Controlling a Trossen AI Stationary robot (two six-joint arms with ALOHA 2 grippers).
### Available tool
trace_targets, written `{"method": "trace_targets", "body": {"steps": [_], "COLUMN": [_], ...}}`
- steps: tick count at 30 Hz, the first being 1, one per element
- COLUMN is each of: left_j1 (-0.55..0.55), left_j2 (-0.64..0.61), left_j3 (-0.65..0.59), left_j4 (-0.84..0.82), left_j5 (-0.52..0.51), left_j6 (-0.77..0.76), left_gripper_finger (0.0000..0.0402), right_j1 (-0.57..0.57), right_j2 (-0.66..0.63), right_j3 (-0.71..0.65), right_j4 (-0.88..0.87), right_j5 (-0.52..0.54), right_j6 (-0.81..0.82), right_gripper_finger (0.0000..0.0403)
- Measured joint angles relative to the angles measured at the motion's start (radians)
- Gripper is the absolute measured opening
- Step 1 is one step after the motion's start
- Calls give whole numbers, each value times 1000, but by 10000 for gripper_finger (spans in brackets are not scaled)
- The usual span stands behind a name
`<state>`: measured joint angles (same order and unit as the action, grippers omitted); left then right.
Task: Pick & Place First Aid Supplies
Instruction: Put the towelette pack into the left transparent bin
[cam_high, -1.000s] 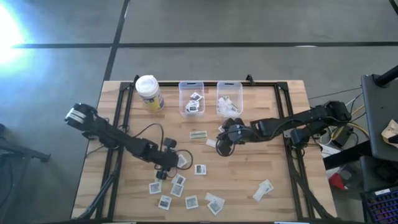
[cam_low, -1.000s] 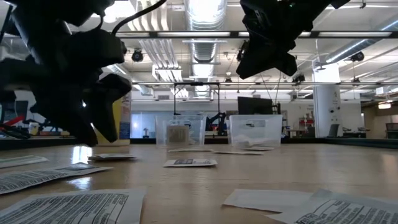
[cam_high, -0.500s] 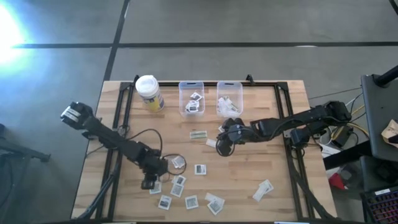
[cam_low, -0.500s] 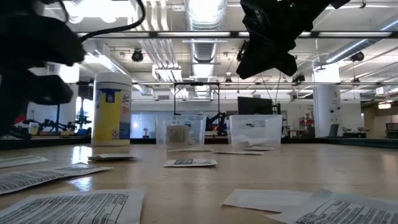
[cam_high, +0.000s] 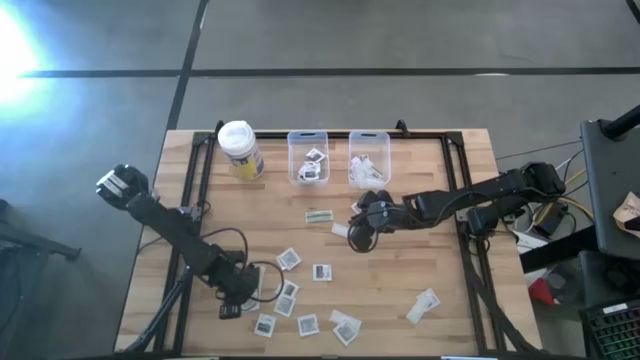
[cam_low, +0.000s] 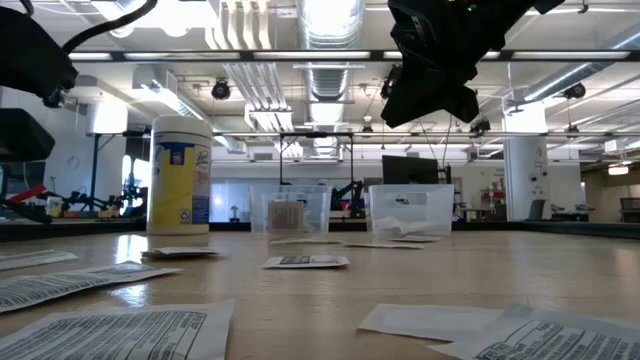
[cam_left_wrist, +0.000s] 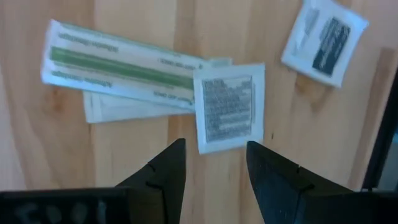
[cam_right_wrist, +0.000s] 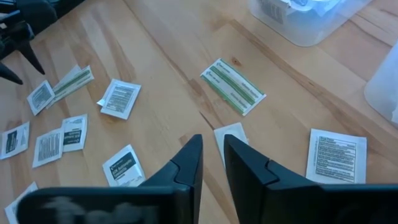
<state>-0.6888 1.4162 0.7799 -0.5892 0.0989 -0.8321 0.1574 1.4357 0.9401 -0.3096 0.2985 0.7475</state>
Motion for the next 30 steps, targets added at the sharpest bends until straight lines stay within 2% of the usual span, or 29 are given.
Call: {"method": "trace_targets", "body": {"steps": [6,13,30], "left_j1": [-3,-21,-85], "left_j2": [7,10,10], "left_j3": [-3,-66,-81], "left_j4": [51,180,179], "left_j5": [-14,-41,-101], "left_j6": [-41,-115,-167], "left_gripper_finger": [161,161,151], "right_j1": [1,2,2], "right_j2": [0,0,0], "right_j3": [0,0,-9], "right_j4": [0,0,0], "right_j5": [0,0,0], "right_j6": [-11,-59,-70], "right_gripper_finger": [58,64,56]}}
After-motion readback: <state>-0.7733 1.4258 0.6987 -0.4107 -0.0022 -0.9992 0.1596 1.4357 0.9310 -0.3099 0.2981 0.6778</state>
